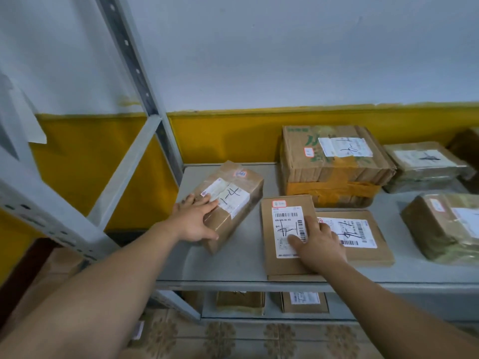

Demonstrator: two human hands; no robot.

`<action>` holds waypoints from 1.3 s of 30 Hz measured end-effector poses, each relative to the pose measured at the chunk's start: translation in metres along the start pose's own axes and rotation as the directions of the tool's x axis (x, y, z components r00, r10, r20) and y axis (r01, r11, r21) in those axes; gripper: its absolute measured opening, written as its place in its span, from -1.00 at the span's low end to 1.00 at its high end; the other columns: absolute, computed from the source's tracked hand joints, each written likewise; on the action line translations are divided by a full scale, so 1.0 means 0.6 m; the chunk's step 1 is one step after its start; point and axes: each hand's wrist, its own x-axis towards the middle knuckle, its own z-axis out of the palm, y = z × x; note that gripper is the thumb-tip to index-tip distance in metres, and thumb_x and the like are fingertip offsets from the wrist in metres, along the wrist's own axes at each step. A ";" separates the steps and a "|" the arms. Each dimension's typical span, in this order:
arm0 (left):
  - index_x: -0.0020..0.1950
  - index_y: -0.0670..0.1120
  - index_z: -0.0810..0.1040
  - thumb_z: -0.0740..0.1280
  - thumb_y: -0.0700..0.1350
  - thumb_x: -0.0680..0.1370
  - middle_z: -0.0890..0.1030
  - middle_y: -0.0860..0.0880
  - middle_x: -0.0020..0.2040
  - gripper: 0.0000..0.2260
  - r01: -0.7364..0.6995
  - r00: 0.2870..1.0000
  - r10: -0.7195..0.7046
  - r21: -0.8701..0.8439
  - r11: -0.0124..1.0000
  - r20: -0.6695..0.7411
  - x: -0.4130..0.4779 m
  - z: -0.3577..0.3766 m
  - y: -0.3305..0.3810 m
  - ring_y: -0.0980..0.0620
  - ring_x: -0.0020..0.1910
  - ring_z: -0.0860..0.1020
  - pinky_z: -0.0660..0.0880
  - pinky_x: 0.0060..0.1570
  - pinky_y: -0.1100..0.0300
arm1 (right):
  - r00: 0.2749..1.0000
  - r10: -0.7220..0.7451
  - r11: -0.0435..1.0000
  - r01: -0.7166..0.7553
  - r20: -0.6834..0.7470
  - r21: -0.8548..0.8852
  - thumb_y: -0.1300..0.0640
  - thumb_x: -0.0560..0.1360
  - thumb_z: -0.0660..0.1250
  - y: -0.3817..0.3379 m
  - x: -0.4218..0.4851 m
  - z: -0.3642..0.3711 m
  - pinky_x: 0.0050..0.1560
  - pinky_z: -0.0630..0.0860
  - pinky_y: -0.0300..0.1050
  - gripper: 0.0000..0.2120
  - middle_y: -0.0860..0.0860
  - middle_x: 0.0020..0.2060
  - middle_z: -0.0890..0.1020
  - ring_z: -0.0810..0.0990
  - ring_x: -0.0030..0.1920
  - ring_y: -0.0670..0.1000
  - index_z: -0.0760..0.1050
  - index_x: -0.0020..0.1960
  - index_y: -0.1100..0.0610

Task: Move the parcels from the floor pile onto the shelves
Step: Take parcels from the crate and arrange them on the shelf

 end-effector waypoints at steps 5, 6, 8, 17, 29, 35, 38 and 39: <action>0.57 0.21 -0.05 0.25 0.10 0.54 -0.11 0.06 0.60 -0.32 0.005 0.993 -0.001 0.028 1.000 -0.118 0.067 -0.005 -0.020 -0.14 0.56 -0.14 0.02 0.47 -0.23 | 0.999 0.033 0.999 -0.033 -0.036 -0.009 -0.30 0.52 0.17 -0.013 0.006 0.001 0.33 0.30 0.21 -0.31 0.11 0.44 0.29 0.30 0.41 0.21 0.00 0.52 -0.07; 0.57 0.21 -0.08 0.23 0.15 0.56 -0.13 0.06 0.60 -0.33 0.012 0.992 -0.012 0.005 1.000 -0.124 0.073 0.001 -0.018 -0.17 0.56 -0.15 0.04 0.46 -0.28 | 0.998 0.035 0.999 -0.036 -0.043 -0.017 -0.32 0.51 0.16 -0.015 0.007 0.002 0.33 0.31 0.21 -0.30 0.10 0.44 0.29 0.30 0.40 0.21 0.01 0.51 -0.08; 0.56 0.20 -0.12 0.18 0.16 0.60 -0.15 0.06 0.60 -0.37 0.008 0.986 -0.005 0.018 1.000 -0.167 0.081 0.011 -0.015 -0.20 0.56 -0.17 0.05 0.43 -0.34 | 0.998 0.043 0.998 -0.045 -0.056 -0.038 -0.39 0.48 0.14 -0.018 0.007 0.006 0.33 0.31 0.22 -0.25 0.09 0.46 0.26 0.29 0.41 0.21 -0.01 0.52 -0.08; 0.54 0.22 -0.26 0.14 0.16 0.62 -0.20 -0.01 0.59 -0.33 0.083 0.950 -0.063 0.050 0.995 -0.307 0.154 -0.003 -0.021 -0.19 0.55 -0.19 -0.12 0.38 -0.41 | 0.995 0.071 0.996 -0.074 -0.063 -0.049 -0.41 0.47 0.17 -0.023 0.006 0.007 0.34 0.28 0.21 -0.26 0.07 0.42 0.32 0.28 0.41 0.17 0.00 0.50 -0.12; 0.56 0.24 -0.14 0.10 0.17 0.63 -0.15 0.00 0.60 -0.43 0.097 0.962 -0.085 0.034 0.995 -0.258 0.208 -0.044 -0.035 -0.19 0.56 -0.16 -0.11 0.37 -0.43 | 0.991 0.107 0.994 -0.108 -0.083 -0.008 -0.39 0.45 0.23 -0.026 0.006 0.008 0.32 0.29 0.19 -0.29 0.04 0.36 0.38 0.31 0.38 0.15 0.04 0.47 -0.17; 0.57 0.21 -0.15 0.18 0.20 0.60 -0.21 0.00 0.59 -0.34 0.021 0.982 -0.014 0.038 0.999 -0.189 0.178 -0.047 -0.042 -0.18 0.55 -0.20 -0.12 0.41 -0.37 | 0.992 0.098 0.995 -0.098 -0.073 0.012 -0.38 0.45 0.24 -0.028 0.003 0.004 0.32 0.30 0.18 -0.30 0.06 0.34 0.41 0.34 0.37 0.15 0.07 0.46 -0.16; 0.56 0.23 -0.15 0.16 0.17 0.62 -0.22 0.01 0.59 -0.37 -0.002 0.989 0.003 0.005 1.000 -0.147 0.175 -0.048 -0.044 -0.18 0.55 -0.22 -0.13 0.42 -0.39 | 0.994 0.090 0.996 -0.089 -0.070 0.015 -0.38 0.46 0.23 -0.027 0.000 0.006 0.33 0.31 0.18 -0.27 0.07 0.36 0.40 0.33 0.37 0.16 0.04 0.48 -0.15; 0.56 0.23 -0.14 0.15 0.15 0.62 -0.21 0.02 0.60 -0.38 -0.004 0.989 0.004 -0.001 1.000 -0.148 0.176 -0.049 -0.043 -0.18 0.55 -0.21 -0.12 0.42 -0.38 | 0.994 0.085 0.996 -0.085 -0.071 0.014 -0.38 0.46 0.23 -0.026 0.001 0.006 0.33 0.31 0.18 -0.27 0.07 0.36 0.40 0.33 0.37 0.16 0.03 0.49 -0.15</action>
